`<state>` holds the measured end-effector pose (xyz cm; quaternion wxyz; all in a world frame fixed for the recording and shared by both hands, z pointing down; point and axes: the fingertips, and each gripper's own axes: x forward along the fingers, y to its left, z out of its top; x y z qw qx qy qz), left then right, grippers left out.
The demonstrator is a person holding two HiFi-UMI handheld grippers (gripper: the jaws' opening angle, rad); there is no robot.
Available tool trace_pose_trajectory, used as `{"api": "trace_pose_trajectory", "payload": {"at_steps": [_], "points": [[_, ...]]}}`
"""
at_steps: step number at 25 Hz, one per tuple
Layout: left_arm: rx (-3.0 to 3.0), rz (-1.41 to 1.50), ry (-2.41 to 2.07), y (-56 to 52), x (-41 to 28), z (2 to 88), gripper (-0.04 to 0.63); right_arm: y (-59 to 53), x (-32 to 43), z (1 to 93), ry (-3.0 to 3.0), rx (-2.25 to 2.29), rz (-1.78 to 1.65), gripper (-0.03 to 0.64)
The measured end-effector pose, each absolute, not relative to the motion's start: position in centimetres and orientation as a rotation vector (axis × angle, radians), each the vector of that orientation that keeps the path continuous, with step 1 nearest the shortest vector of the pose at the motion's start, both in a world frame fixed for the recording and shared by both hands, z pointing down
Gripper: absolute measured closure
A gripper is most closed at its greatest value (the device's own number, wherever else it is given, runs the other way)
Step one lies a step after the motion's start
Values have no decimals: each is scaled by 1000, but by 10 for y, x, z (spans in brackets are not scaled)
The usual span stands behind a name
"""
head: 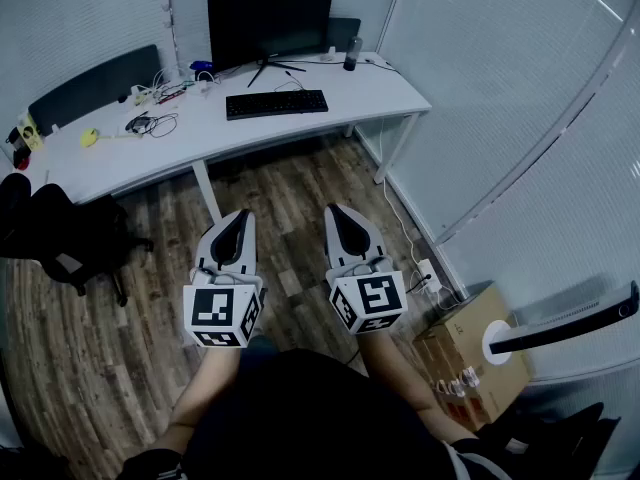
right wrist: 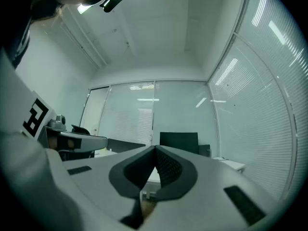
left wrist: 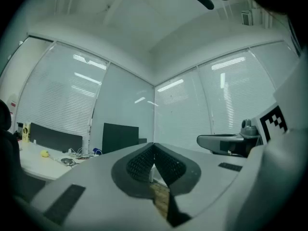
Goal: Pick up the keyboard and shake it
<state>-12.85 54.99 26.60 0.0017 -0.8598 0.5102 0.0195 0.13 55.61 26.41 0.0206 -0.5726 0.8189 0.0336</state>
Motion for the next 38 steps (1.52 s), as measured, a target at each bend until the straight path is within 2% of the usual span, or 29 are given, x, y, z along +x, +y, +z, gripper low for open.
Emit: {"api": "trace_pose_trajectory", "payload": {"at_steps": [6,12,13,14,15,16,22,26,29,38], "points": [[-2703,39,1587,538,-121,270,572,540,15,271,2506,-1805,91,588],[-2739,48,1614,482,-130,291,564,485,24,298,2499,-1842,23,581],[-2749,54,1613,467,-132,295,533,470,27,303,2492,-1854,5,566],[-2762,58,1611,450,-134,299,471,454,29,307,2488,-1868,-12,534],[-2774,62,1612,433,-137,302,454,438,32,311,2487,-1884,-29,493],[-2782,68,1618,415,-141,304,454,422,33,313,2488,-1899,-42,480],[-2804,142,1668,295,-167,310,436,321,30,313,2510,-1947,-17,469],[-2793,89,1653,229,-172,313,428,257,31,317,2489,-1980,-38,465],[-2813,58,1627,190,-175,318,404,217,33,322,2467,-2008,-61,463],[-2873,-1,1568,105,-165,338,396,141,53,348,2379,-2102,-147,463]]}}
